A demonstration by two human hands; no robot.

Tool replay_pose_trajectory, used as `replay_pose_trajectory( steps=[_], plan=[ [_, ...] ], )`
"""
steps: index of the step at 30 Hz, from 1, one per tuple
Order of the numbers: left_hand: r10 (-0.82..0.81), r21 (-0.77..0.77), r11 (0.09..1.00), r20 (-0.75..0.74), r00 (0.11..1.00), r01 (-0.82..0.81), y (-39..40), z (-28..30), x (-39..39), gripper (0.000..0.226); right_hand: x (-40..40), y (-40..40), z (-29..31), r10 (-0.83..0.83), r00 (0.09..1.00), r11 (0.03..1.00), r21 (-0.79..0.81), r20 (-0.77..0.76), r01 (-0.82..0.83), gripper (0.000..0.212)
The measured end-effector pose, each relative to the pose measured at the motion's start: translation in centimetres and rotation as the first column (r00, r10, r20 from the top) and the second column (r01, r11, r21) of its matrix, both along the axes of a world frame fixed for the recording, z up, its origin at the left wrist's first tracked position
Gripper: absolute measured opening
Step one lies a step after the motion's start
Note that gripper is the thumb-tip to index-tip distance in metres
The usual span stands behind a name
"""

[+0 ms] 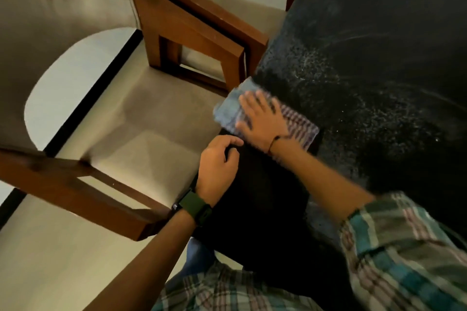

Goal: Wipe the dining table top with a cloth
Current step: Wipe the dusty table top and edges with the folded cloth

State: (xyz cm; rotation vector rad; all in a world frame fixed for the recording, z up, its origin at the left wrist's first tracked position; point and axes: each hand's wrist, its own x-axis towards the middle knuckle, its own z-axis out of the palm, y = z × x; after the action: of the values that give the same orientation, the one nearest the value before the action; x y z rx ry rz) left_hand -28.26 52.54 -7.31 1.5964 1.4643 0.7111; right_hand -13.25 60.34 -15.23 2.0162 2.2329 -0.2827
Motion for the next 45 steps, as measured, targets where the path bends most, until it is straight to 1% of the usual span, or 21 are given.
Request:
replay_pose_trajectory(
  steps=[3,5,7,9,11,13,14,16,19,21,23,25,27,29,31,35,37,39,42,43,45],
  plan=[
    [-0.008,-0.066,0.998,0.03,1.0,0.01,1.0,0.3,0.3,0.019,-2.9,-9.0,0.7,0.209,0.967,0.972,-0.075,-0.146,-0.221,0.065],
    [0.007,-0.071,0.997,0.041,0.999,-0.004,1.6,0.6,0.8,0.021,-3.5,-13.8,0.5,0.34,0.925,0.932,-0.07,-0.169,-0.355,0.063],
    [0.01,-0.046,0.999,0.038,0.999,-0.009,1.9,0.8,1.4,0.022,-2.9,-14.9,0.0,0.394,0.907,0.913,-0.05,-0.148,-0.405,0.059],
    [-0.004,-0.093,0.996,0.033,0.999,0.007,2.0,0.7,1.8,0.021,-2.2,-12.9,0.3,0.422,0.896,0.899,-0.062,-0.141,-0.433,0.058],
    [-0.033,-0.123,0.992,0.039,0.999,0.038,1.8,0.6,2.0,0.019,-1.4,-9.5,0.4,0.328,0.933,0.932,-0.109,-0.151,-0.345,0.062],
    [-0.033,-0.056,0.998,0.035,0.999,0.035,1.3,0.5,2.3,0.018,-0.1,-5.3,0.1,0.178,0.98,0.983,-0.026,-0.088,-0.18,0.068],
    [-0.015,-0.023,1.0,0.031,0.999,0.015,1.0,0.3,2.5,0.018,0.7,-3.2,0.0,0.107,0.993,0.994,0.006,-0.051,-0.107,0.067],
    [0.003,-0.009,1.0,0.013,1.0,-0.003,0.5,0.2,2.7,0.019,2.1,0.5,-0.2,-0.021,0.999,1.0,0.022,-0.046,0.022,0.063],
    [-0.003,-0.031,1.0,0.016,1.0,0.003,0.0,0.4,2.7,0.022,2.2,2.9,-0.4,-0.105,0.993,0.994,0.031,-0.058,0.106,0.065],
    [-0.008,-0.014,1.0,0.025,1.0,0.008,-0.4,0.5,2.5,0.021,0.9,1.5,0.5,-0.051,0.998,0.998,0.025,-0.022,0.052,0.067],
    [-0.021,0.0,1.0,0.035,0.999,0.021,-0.6,0.6,2.7,0.019,-1.1,-2.6,2.0,0.144,0.99,0.989,-0.02,0.002,-0.144,0.069],
    [-0.012,-0.008,1.0,0.03,0.999,0.012,-0.6,1.1,2.9,0.019,-3.0,-7.6,3.1,0.271,0.961,0.959,-0.069,-0.064,-0.275,0.066],
    [0.004,-0.033,0.999,0.023,1.0,-0.004,-0.5,1.6,2.9,0.018,-3.8,-11.2,3.0,0.314,0.931,0.945,-0.032,-0.185,-0.325,0.062],
    [-0.01,-0.033,0.999,0.033,0.999,0.011,-0.3,1.8,2.7,0.02,-3.5,-11.7,2.0,0.352,0.905,0.925,-0.056,-0.24,-0.375,0.059],
    [-0.015,-0.012,1.0,0.047,0.999,0.016,-0.3,1.7,2.2,0.02,-2.6,-9.4,1.0,0.334,0.918,0.932,-0.071,-0.214,-0.355,0.059],
    [0.001,0.075,0.997,0.002,1.0,-0.001,-1.4,1.2,1.0,0.016,-0.5,-1.7,0.2,0.133,0.99,0.991,0.028,-0.05,-0.131,0.066],
    [-0.002,0.057,0.998,0.011,1.0,0.001,-2.4,1.0,0.0,0.02,0.9,2.3,0.0,0.034,0.999,0.999,0.042,-0.015,-0.033,0.064],
    [-0.009,-0.007,1.0,0.019,1.0,0.009,-3.2,0.8,-0.9,0.024,1.7,5.0,-0.1,-0.022,0.998,1.0,-0.006,-0.054,0.022,0.064],
    [0.001,-0.019,1.0,0.018,1.0,-0.001,-3.9,0.5,-1.6,0.025,0.6,4.4,-0.3,-0.059,0.996,0.998,0.0,-0.064,0.059,0.066],
    [0.009,-0.014,1.0,0.009,1.0,-0.008,-3.9,0.5,-1.6,0.024,0.0,3.1,-0.3,-0.045,0.998,0.999,0.011,-0.044,0.046,0.067],
    [0.008,0.024,1.0,0.013,1.0,-0.009,-3.6,0.6,-1.4,0.018,-1.5,-1.2,0.1,0.044,0.998,0.999,-0.002,-0.04,-0.045,0.065]
  ],
)
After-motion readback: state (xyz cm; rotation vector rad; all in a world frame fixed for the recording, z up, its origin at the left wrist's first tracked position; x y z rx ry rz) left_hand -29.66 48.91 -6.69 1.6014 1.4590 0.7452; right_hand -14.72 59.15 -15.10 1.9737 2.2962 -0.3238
